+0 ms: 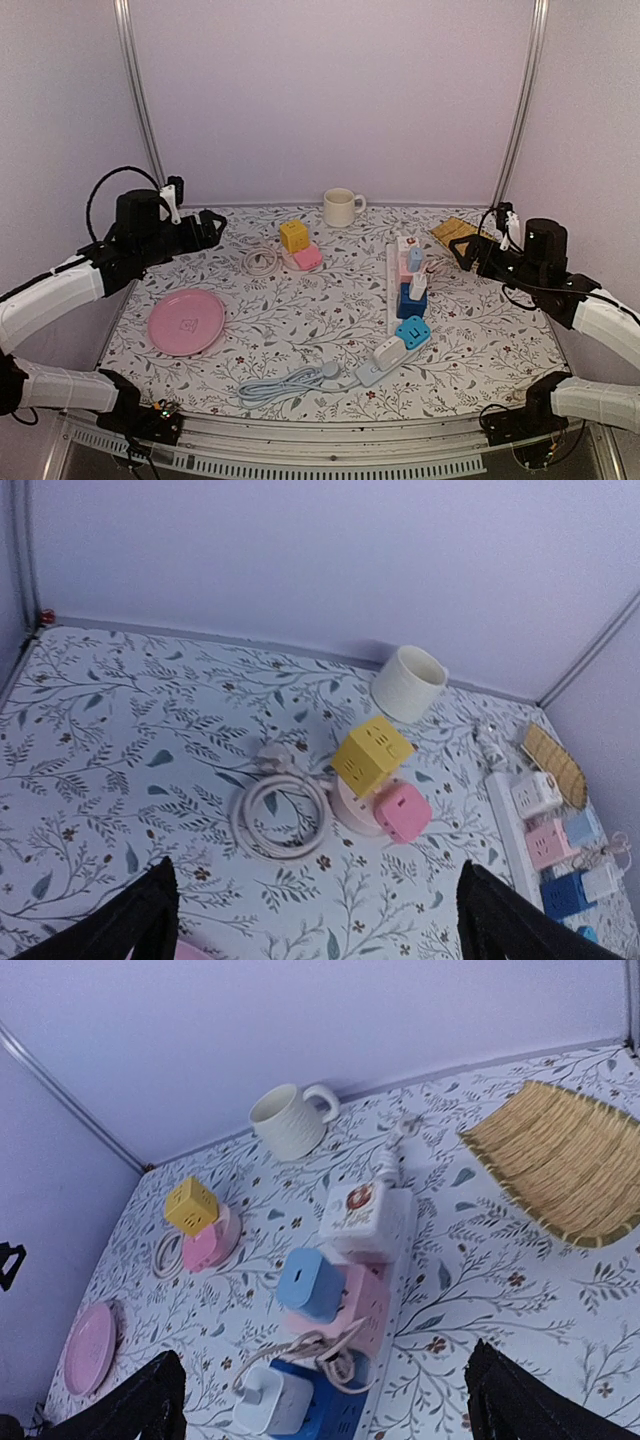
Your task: Pull the plug off the socket
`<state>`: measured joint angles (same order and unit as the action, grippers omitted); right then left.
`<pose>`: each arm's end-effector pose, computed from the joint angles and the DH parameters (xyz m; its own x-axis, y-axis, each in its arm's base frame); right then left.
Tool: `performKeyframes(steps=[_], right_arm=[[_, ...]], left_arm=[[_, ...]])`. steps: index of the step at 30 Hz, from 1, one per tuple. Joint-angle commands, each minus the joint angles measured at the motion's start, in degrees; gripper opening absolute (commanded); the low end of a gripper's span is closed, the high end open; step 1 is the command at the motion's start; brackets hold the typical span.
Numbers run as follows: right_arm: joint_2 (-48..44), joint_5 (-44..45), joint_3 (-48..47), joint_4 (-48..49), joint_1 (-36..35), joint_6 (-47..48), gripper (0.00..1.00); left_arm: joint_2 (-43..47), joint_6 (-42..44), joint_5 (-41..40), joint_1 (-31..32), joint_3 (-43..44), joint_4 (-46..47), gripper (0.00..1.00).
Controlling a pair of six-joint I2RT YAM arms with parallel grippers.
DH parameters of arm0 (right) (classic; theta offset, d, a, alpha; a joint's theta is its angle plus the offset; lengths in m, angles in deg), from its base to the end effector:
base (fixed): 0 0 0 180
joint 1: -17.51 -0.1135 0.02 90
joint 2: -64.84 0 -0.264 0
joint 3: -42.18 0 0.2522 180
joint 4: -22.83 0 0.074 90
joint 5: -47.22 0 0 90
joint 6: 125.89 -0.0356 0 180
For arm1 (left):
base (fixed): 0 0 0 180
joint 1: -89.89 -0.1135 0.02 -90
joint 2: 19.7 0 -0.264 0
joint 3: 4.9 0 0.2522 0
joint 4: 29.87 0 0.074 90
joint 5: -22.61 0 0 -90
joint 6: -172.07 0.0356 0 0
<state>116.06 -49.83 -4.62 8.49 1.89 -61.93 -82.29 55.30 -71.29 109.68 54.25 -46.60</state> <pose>0.2007 0.0606 0.2647 -0.4447 0.3280 -0.8334 -0.2047 0.8687 0.4511 0.2389 -0.0834 0.2950 -0.4148 -0.3283 -0.8486 0.1018 0.9100 -0.4018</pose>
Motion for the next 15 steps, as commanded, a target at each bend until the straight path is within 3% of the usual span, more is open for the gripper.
performKeyframes(steps=[1, 9, 15], right_arm=[[0.1, 9.4, 0.6, -7.6, -11.4, -4.4, 0.99], [2.7, 23.7, 0.4, -13.1, -26.8, -10.4, 1.00], [6.4, 25.5, 0.3, -14.3, -32.2, -14.9, 0.97]], left_arm=[[0.0, 0.2, -3.6, 11.2, -0.8, -5.8, 0.97], [-8.8, -2.6, -8.7, 26.5, 0.6, -6.7, 0.97], [-17.1, -5.0, -6.7, 33.3, 2.6, -2.2, 0.97]])
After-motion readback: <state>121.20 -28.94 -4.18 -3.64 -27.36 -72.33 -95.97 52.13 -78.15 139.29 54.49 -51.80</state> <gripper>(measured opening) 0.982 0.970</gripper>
